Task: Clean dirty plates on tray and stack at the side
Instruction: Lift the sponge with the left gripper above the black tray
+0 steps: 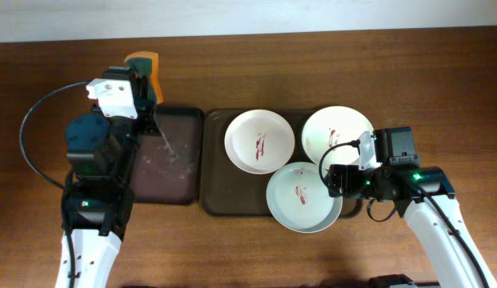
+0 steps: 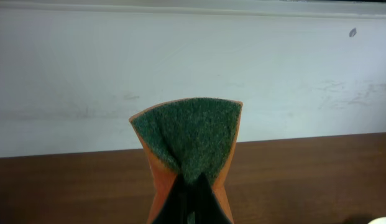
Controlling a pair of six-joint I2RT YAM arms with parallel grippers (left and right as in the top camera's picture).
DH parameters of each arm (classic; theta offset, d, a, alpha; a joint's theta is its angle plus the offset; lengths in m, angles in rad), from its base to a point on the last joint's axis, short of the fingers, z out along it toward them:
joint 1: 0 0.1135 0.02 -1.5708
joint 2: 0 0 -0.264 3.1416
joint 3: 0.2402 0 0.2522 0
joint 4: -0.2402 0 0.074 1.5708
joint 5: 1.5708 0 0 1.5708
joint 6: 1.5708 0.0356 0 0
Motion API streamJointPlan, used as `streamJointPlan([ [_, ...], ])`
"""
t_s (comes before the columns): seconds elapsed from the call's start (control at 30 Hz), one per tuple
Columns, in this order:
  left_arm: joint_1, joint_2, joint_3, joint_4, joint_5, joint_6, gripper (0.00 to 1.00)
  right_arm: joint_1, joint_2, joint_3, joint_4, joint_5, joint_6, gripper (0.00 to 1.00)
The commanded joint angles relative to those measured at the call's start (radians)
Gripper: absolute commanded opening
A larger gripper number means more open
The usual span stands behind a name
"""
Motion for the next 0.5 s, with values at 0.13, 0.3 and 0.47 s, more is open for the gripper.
streamJointPlan([
  [0.13, 0.003, -0.021, 0.021, 0.024, -0.003, 0.019, 0.0, 0.003, 0.004, 0.018, 0.001, -0.012, 0.008, 0.99],
  [0.3, 0.003, -0.021, 0.021, 0.024, -0.003, 0.02, 0.0, 0.003, 0.004, 0.018, 0.001, -0.012, 0.008, 0.99],
  [0.47, 0.003, -0.021, 0.021, 0.005, -0.004, 0.02, 0.0, 0.003, 0.004, 0.018, 0.001, -0.012, 0.008, 0.99],
])
